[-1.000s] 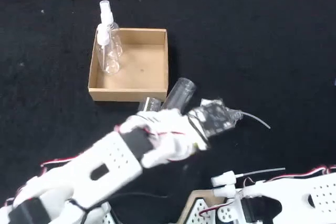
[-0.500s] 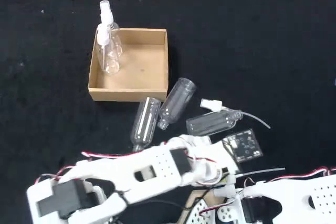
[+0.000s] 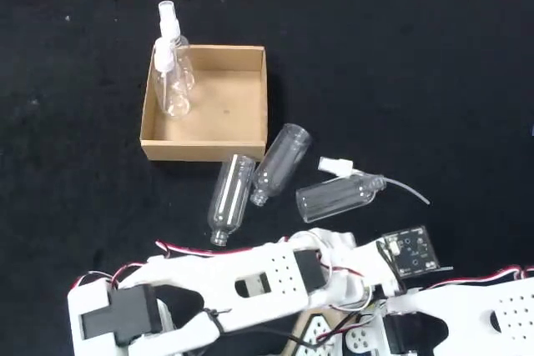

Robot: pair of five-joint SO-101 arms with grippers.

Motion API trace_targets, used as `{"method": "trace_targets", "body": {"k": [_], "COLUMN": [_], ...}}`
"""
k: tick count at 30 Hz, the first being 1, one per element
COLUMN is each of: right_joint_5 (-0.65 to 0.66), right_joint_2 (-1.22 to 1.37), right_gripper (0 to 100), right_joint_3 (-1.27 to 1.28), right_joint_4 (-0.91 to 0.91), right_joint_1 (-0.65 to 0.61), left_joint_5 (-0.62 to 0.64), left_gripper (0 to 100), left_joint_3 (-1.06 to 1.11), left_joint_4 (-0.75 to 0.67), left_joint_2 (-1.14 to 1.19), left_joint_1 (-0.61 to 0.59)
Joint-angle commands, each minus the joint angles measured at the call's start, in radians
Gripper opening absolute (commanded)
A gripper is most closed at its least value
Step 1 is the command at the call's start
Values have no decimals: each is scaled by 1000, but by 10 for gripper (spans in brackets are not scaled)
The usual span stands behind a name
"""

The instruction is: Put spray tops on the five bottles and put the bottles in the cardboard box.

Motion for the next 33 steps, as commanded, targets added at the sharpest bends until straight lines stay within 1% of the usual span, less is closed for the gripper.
{"method": "trace_targets", "body": {"k": [1, 5, 13, 21, 28, 30, 33], "right_joint_5": [-3, -3, -3, -3, -3, -3, -2], "right_joint_2": [-12, -12, -12, -12, -12, -12, -12], "right_gripper": [272, 272, 272, 272, 272, 272, 272], "right_joint_3": [-59, -59, -59, -59, -59, -59, -59], "right_joint_4": [28, 28, 28, 26, 26, 26, 26], "right_joint_1": [-20, -20, -20, -15, -15, -15, -15], "left_joint_5": [8, 5, 6, 2, 2, 0, 0], "left_gripper": [210, 210, 211, 206, 206, 206, 206], "left_joint_3": [-44, -21, -50, -53, -54, -74, -128], "left_joint_4": [9, 2, 6, 8, 9, 43, 135], "left_joint_2": [-3, 17, 144, 144, 144, 140, 106], "left_joint_1": [16, 12, -2, -10, -114, -136, -162]}}
